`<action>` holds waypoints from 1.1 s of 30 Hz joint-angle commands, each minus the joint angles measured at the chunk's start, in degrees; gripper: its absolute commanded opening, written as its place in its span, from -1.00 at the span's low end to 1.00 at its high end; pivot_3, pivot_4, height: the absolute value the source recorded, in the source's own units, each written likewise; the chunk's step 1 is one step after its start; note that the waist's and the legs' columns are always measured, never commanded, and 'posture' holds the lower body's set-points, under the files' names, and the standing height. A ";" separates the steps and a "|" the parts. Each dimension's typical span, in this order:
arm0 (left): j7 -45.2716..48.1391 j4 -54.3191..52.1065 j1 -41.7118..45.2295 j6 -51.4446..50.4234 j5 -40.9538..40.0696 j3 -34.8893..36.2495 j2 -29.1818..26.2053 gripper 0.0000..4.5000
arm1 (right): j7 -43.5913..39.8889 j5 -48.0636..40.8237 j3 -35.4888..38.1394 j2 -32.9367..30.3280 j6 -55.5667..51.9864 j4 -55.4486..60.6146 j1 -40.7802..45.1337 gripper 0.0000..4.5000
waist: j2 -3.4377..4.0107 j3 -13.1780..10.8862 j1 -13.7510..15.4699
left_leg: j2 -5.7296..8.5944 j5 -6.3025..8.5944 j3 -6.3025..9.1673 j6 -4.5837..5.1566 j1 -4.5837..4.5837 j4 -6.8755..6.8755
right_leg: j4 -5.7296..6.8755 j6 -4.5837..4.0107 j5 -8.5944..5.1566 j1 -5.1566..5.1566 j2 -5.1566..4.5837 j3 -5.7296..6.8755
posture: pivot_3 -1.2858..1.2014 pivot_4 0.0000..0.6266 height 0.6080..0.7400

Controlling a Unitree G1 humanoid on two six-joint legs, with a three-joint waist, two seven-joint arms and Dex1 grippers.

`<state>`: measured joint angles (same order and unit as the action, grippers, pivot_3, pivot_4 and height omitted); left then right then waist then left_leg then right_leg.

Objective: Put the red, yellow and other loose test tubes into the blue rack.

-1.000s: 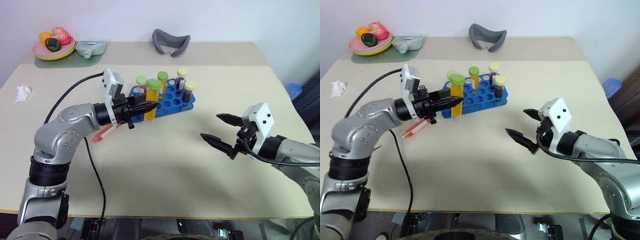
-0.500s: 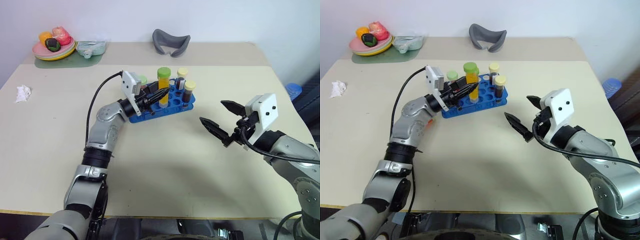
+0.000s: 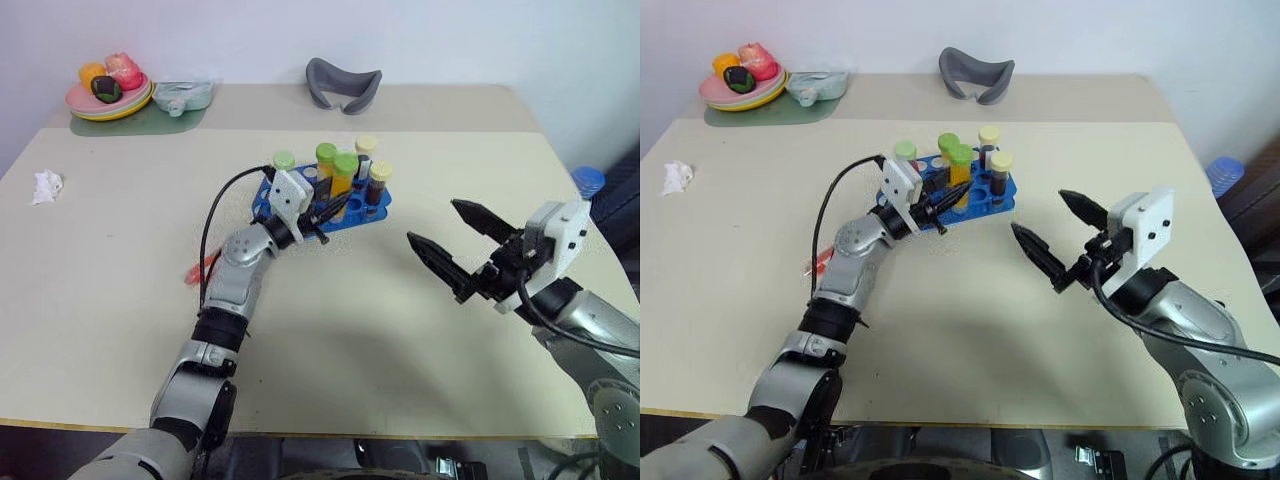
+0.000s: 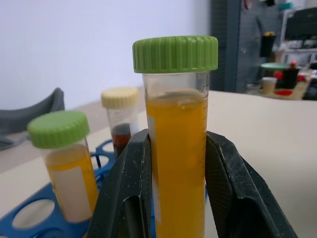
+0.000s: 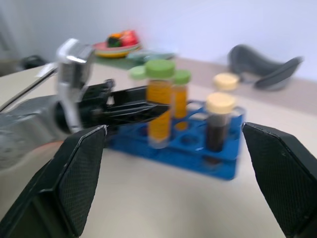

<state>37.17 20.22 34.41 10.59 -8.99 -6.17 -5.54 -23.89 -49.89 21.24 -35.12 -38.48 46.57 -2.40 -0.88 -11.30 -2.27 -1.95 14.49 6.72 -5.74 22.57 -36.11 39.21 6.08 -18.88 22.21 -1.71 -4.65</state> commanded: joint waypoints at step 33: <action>-16.60 8.67 5.34 7.42 8.75 -1.82 5.30 -0.48 | 2.97 -10.23 8.64 -7.97 2.11 4.11 -7.24 1.00 | -0.01 0.00 0.10 | 0.01 0.01 0.00 0.01 -0.12 0.03 | -0.06 0.01 0.00 -0.14 0.02 0.00 | 0.03 -0.52 1.00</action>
<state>19.79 30.63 39.95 17.14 -0.12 -7.36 -0.56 -21.27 -59.36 28.36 -42.82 -37.84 48.20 -9.91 -0.89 -11.29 -2.17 -1.94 14.50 6.72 -5.72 22.45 -36.09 39.15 6.09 -18.89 22.07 -1.69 -4.65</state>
